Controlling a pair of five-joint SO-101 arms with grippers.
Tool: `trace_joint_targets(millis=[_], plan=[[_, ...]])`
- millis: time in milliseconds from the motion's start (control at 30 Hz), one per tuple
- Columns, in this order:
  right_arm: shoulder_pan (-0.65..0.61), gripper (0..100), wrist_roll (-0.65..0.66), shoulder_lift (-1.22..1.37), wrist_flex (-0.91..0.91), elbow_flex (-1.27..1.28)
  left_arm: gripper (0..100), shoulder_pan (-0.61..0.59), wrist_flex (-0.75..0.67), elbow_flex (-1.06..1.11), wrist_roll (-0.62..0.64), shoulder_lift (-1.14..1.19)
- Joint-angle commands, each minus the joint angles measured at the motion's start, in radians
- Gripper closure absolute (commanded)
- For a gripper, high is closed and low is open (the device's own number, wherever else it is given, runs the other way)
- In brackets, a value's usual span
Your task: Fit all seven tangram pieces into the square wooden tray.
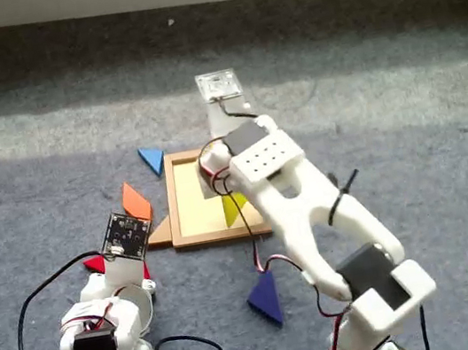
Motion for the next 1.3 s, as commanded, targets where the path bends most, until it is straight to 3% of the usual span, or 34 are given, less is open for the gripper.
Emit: trace_joint_targets(millis=[0, 400, 900, 1100, 1267], plan=[[-0.036, 77.3, -0.031, 0.147, 0.004, -0.216, 95, 0.007, 0.002, 0.019, -0.006, -0.005], [-0.11, 77.3, -0.146, 0.414, 0.004, -0.443, 95, 0.007, 0.002, 0.019, -0.006, -0.005], [-0.157, 76.9, -0.207, 0.507, 0.008, -0.496, 95, 0.007, 0.002, 0.019, -0.006, -0.005], [-0.173, 64.2, -0.207, 0.501, 0.09, -0.501, 95, 0.007, 0.002, 0.019, -0.006, -0.005], [-0.171, 63.8, -0.207, 0.489, 0.091, -0.501, 95, 0.007, 0.002, 0.019, -0.006, -0.005]])
